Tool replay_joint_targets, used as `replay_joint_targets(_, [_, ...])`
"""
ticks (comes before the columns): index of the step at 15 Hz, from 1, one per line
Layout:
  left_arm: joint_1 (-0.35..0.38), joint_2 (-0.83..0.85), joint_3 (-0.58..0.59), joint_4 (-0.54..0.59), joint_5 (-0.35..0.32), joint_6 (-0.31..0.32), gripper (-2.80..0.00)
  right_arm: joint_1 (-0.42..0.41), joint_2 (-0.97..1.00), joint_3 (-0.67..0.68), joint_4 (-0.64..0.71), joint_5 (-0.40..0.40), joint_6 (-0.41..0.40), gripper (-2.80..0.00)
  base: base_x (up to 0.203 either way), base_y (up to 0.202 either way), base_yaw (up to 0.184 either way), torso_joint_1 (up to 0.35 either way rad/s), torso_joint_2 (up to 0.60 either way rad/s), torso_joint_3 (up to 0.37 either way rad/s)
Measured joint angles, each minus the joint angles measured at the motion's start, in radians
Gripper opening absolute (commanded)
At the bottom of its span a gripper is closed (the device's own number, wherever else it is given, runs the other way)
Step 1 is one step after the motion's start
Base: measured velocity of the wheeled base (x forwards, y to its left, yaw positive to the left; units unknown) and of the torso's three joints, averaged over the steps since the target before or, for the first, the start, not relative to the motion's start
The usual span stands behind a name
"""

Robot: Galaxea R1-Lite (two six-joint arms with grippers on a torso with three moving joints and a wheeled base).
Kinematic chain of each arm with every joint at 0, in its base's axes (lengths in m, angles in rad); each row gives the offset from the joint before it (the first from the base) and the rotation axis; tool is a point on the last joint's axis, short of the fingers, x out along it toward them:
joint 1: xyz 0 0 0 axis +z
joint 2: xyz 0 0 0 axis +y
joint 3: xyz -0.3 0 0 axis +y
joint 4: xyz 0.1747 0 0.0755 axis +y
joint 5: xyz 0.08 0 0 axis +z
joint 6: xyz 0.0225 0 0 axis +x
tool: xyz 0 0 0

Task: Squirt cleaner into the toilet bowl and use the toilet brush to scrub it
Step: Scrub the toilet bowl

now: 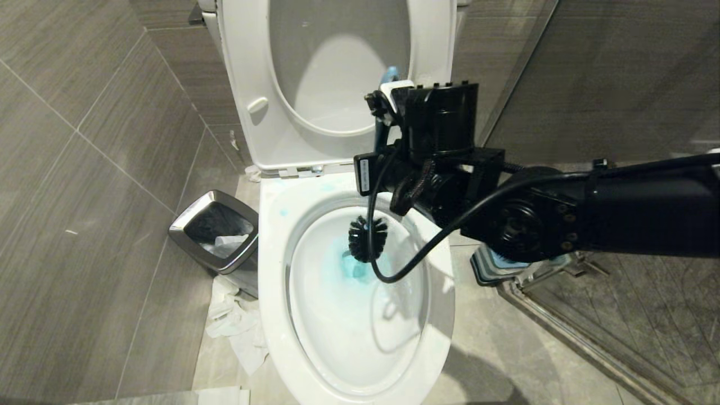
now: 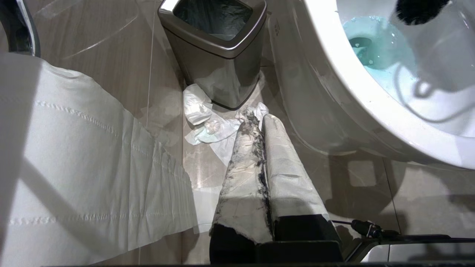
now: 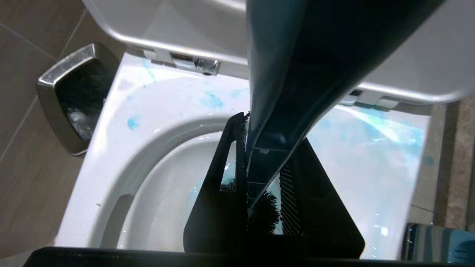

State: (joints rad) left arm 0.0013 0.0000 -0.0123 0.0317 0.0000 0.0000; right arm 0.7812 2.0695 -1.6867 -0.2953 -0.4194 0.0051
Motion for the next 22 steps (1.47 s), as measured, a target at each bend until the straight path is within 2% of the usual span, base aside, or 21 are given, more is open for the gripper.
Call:
replay_joint_targets(5, [0.000,0.000,0.000,0.000,0.000,0.000,-2.80,-0.004,0.168,-0.115,-0.001,0.007,-0.020,-2.80,0.000,0.000,0.000,0.000,0.00,0.000])
replay_joint_targets(10, [0.000,0.000,0.000,0.000,0.000,0.000,-2.80,-0.028,0.313,-0.272,-0.001,0.006,-0.096,-2.80,0.000,0.000,0.000,0.000,0.00,0.000])
replay_joint_targets(17, [0.000,0.000,0.000,0.000,0.000,0.000,-2.80,-0.037,0.429,-0.294,-0.005,0.007,-0.132,-2.80,0.000,0.000,0.000,0.000,0.00,0.000])
replay_joint_targets(22, [0.000,0.000,0.000,0.000,0.000,0.001,-2.80,0.004,0.363,-0.291,-0.073,-0.001,-0.188,-2.80,0.000,0.000,0.000,0.000,0.00,0.000])
